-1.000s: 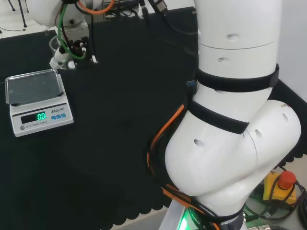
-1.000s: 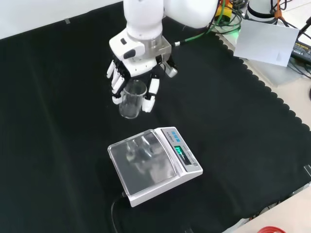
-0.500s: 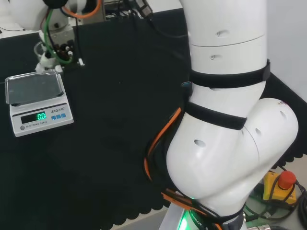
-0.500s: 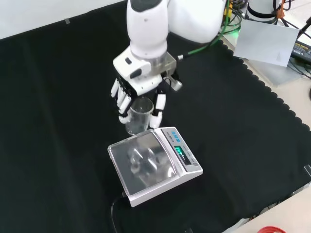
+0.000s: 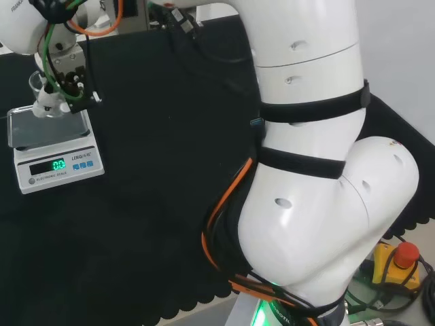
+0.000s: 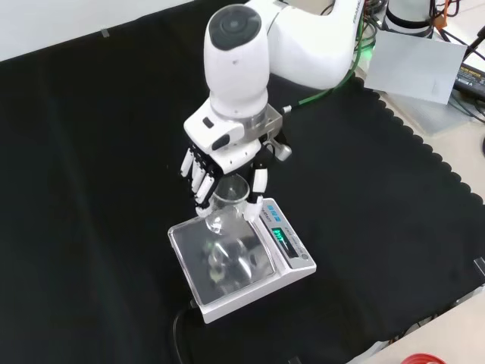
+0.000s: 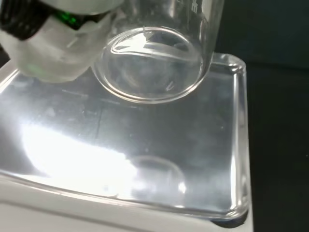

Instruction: Put the beaker on the electronic balance.

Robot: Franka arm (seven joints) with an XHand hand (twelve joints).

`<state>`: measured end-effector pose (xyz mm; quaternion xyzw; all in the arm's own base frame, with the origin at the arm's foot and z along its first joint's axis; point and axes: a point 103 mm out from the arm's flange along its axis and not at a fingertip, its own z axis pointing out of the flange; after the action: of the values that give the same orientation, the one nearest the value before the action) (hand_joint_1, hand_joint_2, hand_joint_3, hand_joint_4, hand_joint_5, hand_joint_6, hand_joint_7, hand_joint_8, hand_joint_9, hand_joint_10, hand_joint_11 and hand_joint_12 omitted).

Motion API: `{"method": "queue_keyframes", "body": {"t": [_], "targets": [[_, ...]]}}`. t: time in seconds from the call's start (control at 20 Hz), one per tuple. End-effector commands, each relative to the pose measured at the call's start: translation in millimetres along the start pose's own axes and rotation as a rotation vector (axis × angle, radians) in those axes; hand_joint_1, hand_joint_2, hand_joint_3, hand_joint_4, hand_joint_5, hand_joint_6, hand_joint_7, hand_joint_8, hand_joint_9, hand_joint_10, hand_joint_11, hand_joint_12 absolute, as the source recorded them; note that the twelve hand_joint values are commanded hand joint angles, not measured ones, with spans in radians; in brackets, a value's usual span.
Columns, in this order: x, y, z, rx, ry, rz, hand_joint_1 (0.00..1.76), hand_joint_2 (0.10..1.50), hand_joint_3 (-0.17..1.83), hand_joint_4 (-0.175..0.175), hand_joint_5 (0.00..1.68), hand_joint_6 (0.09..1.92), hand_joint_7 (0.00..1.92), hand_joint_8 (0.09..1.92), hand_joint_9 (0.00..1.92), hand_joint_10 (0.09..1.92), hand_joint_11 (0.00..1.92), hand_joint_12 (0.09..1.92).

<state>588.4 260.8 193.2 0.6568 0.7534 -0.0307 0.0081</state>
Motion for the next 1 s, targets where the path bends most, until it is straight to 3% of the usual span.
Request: {"method": "queue_keyframes", "body": {"t": [0.05,0.3,0.45,0.55,0.85,0.95,1.0], "targets": [[9,8,21,0.034,-0.006,-0.009,1.09,0.91,0.22,0.175,1.18,0.69,1.22,0.77,1.32,0.63,0.97,1.14],[11,16,35,0.053,-0.016,-0.007,1.09,0.9,0.22,0.175,1.18,0.69,1.22,0.77,1.32,0.62,0.97,1.14],[4,18,38,0.07,-0.034,0.024,1.09,0.9,0.22,0.175,1.18,0.69,1.22,0.77,1.32,0.62,0.97,1.14],[5,17,40,0.067,-0.077,-0.01,1.09,0.9,0.22,0.175,1.19,0.69,1.22,0.77,1.32,0.62,0.97,1.14],[25,23,47,0.09,-0.036,-0.006,1.08,0.91,0.22,0.175,1.18,0.71,1.21,0.77,1.32,0.62,0.96,1.14],[20,21,48,0.101,-0.033,-0.009,1.04,0.76,0.36,0.155,1.01,0.81,1.18,0.79,1.3,0.63,0.94,1.16],[13,20,48,0.104,0.01,0.002,1.03,0.69,0.46,0.13,0.91,0.87,1.15,0.81,1.28,0.65,0.92,1.17]]}}
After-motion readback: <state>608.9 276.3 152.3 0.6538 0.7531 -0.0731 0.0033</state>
